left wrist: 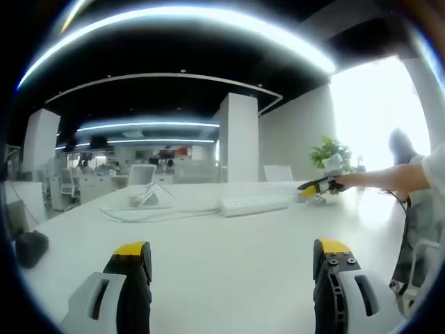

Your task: Straighten the power strip on the desk, plug the charger into it

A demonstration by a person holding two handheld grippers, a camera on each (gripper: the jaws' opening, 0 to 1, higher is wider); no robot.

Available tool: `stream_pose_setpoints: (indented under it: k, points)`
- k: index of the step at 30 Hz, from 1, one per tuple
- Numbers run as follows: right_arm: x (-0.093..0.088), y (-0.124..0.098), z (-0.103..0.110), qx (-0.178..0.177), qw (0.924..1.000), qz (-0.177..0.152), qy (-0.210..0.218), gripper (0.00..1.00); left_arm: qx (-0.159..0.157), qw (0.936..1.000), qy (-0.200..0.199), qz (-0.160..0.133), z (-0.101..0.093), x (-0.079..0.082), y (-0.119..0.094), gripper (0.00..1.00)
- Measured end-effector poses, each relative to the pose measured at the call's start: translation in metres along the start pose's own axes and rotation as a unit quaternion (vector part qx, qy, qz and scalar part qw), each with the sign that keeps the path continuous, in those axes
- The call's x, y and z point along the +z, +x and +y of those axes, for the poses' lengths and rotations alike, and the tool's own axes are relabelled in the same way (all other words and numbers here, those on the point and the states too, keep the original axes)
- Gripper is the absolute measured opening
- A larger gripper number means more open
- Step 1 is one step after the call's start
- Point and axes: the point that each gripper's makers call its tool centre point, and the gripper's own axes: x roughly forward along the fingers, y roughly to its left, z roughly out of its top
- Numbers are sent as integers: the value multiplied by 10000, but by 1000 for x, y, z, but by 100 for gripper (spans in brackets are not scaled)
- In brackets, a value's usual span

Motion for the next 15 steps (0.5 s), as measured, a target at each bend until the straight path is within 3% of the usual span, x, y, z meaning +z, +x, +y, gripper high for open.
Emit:
stream_pose_setpoints:
  k: [15]
  points:
    - [-3, 3, -4, -11, 9997, 86, 207, 68, 10, 10000, -5, -20, 2, 1, 1, 99]
